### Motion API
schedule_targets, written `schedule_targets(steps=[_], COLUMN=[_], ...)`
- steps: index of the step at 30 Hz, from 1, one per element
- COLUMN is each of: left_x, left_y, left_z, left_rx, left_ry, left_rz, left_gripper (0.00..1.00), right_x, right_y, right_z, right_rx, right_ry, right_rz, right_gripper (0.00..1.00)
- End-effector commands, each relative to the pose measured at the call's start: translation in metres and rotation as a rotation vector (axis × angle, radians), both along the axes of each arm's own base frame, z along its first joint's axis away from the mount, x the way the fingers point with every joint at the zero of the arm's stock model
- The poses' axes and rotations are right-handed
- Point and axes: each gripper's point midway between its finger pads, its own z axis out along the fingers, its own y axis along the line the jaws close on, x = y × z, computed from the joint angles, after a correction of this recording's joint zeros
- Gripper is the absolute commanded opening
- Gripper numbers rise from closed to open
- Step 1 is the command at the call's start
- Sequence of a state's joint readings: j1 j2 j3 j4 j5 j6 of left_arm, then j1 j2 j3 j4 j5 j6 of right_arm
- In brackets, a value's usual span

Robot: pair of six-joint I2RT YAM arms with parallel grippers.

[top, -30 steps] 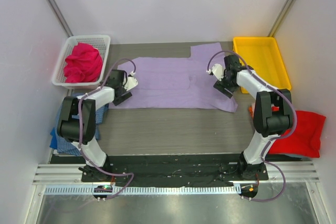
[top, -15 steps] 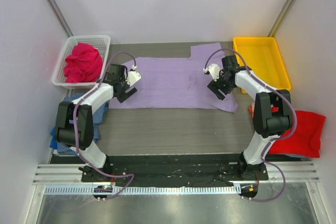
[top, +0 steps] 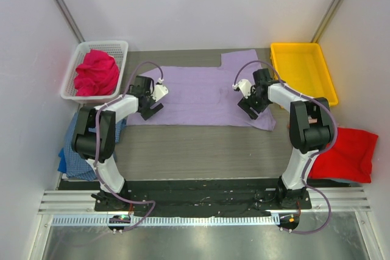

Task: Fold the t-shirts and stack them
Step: Fold the flattened tshirt in 1/3 of the way, then grap the side of the flattened tshirt furthest away from the robot with both arms

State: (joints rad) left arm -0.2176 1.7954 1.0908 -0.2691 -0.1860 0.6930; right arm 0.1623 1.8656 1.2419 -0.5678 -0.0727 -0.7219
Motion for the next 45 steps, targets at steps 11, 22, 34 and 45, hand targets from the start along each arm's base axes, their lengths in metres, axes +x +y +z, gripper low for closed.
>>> schedule_targets(steps=[11,22,34,45], left_x=[-0.053,-0.106,-0.169,-0.171], left_y=[0.000,-0.003,0.000,0.000], left_z=[-0.028,-0.017,-0.023,-0.015], left_rx=[0.126,0.140,0.133,0.136], left_ry=[0.110,0.144,0.189,0.147], left_rz=[-0.076,-0.081,-0.077,-0.080], left_gripper=[1.00,1.00,1.00,1.00], right_x=[-0.073,-0.107,-0.151,-0.151], right_y=[-0.007,-0.002,0.005,0.012], right_z=[-0.009,0.001,0.011,0.028], right_rx=[-0.129,-0.147,-0.134,-0.129], right_ry=[0.124,0.141,0.145,0.073], right_rz=[0.223,0.288,0.315,0.316], right_gripper=[0.77,0.77,0.77,0.77])
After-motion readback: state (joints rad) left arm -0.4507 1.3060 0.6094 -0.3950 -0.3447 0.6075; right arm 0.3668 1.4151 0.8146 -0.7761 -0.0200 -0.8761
